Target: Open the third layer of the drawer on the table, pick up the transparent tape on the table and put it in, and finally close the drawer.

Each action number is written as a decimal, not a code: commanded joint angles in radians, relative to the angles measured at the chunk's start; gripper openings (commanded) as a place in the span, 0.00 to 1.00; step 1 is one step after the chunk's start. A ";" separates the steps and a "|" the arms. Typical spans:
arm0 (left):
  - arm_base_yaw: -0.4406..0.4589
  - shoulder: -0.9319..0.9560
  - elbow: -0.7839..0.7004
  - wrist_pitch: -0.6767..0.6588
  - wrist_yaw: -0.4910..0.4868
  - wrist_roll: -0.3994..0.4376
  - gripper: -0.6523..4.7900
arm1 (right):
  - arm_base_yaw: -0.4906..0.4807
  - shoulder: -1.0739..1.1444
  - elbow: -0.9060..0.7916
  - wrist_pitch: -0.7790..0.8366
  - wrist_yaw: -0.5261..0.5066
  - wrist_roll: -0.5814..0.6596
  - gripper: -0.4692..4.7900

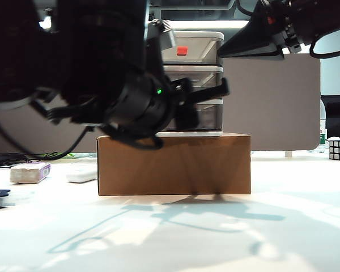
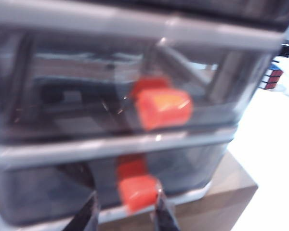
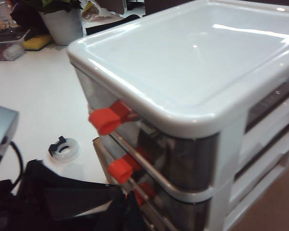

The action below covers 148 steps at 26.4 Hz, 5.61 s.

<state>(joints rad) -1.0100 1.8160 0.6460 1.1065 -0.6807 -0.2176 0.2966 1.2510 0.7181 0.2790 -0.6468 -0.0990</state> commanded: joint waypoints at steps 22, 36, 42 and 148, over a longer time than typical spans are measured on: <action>0.016 0.018 0.113 -0.129 -0.013 0.000 0.34 | 0.002 -0.004 0.004 0.009 -0.011 -0.002 0.08; 0.016 0.055 0.113 -0.070 0.012 0.000 0.14 | 0.009 0.001 0.004 0.026 -0.010 -0.003 0.08; 0.013 0.055 0.112 -0.075 0.008 0.000 0.11 | 0.012 0.029 0.006 0.102 -0.003 0.003 0.08; -0.208 -0.005 0.093 -0.164 -0.131 -0.045 0.11 | 0.039 0.167 0.121 0.106 0.012 0.034 0.08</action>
<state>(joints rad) -1.2034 1.8145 0.7357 0.9375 -0.8131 -0.2626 0.3336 1.4208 0.8330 0.3752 -0.6315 -0.0612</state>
